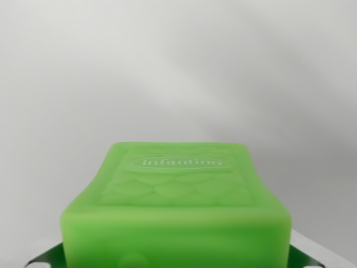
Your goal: Stack cube
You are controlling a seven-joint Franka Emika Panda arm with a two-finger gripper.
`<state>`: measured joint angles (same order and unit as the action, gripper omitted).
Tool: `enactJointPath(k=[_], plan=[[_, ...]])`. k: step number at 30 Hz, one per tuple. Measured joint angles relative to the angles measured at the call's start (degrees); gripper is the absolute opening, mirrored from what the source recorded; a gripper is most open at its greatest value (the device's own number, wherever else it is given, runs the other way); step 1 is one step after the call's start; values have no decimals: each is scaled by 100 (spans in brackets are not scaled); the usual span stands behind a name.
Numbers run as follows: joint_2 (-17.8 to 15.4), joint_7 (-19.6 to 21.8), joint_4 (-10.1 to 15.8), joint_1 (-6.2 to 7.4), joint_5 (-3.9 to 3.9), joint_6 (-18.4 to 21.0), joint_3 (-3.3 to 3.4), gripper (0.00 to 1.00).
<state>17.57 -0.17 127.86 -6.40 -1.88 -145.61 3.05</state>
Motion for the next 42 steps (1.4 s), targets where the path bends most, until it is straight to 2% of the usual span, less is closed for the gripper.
enactJointPath(k=[42], plan=[[227,931,-418,805,0,193,-8,0]])
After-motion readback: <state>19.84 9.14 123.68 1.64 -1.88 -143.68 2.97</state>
